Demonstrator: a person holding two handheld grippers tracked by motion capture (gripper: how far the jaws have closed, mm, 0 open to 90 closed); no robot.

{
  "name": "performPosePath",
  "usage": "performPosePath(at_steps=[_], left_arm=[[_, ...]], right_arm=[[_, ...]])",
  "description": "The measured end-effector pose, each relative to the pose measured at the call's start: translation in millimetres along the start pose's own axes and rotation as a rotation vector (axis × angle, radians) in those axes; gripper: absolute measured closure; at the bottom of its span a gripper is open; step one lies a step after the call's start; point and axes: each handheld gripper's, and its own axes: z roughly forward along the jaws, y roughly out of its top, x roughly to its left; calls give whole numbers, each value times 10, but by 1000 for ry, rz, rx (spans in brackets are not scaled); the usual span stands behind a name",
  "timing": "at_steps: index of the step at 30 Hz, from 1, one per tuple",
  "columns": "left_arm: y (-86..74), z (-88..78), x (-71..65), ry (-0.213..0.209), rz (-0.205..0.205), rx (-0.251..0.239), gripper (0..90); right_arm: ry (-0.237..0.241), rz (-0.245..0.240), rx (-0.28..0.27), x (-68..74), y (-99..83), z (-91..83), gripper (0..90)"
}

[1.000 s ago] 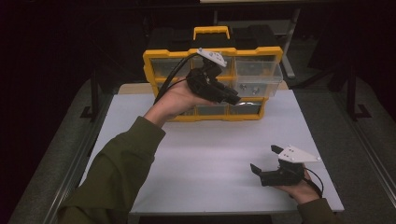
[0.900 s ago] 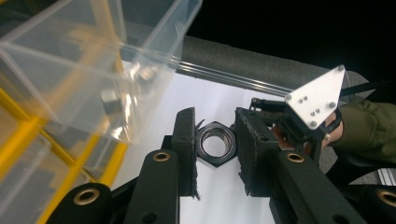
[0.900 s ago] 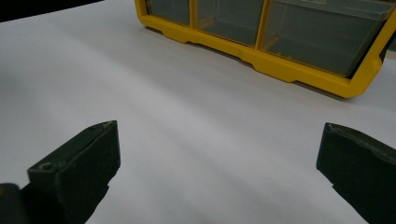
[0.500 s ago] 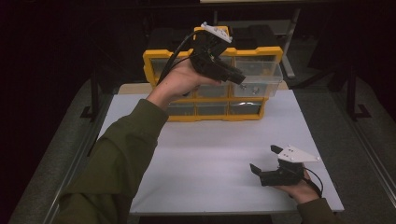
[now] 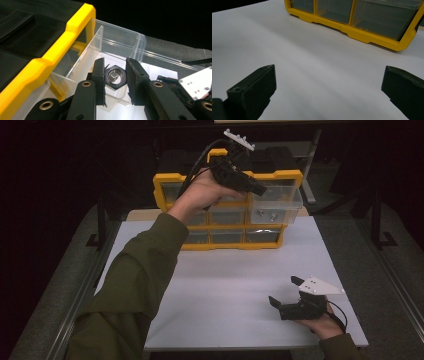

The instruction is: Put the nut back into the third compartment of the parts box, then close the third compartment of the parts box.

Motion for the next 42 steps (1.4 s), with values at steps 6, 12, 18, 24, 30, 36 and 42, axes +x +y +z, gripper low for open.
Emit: performPosePath(at_steps=[6, 12, 18, 24, 30, 36, 42], left_arm=[[1, 85, 7, -2, -4, 11, 703], [-17, 153, 75, 4, -15, 24, 701], [-8, 151, 73, -4, -22, -7, 684], [9, 113, 3, -8, -13, -18, 870], [26, 106, -125, -36, 0, -30, 900], [3, 166, -258, -71, 11, -25, 900], [-28, 243, -360, -94, 31, -6, 900]], right_arm=[[-3, 3, 1, -27, -8, -9, 0], [-7, 9, -5, -37, -10, -32, 0], [-7, 1, -3, -40, -15, -32, 0], [-11, 6, -3, -31, -13, -43, 0], [-13, 1, -6, -23, -17, -51, 0], [-15, -1, -7, -19, -15, -49, 0], [-14, -3, -5, -15, -14, -47, 0]])
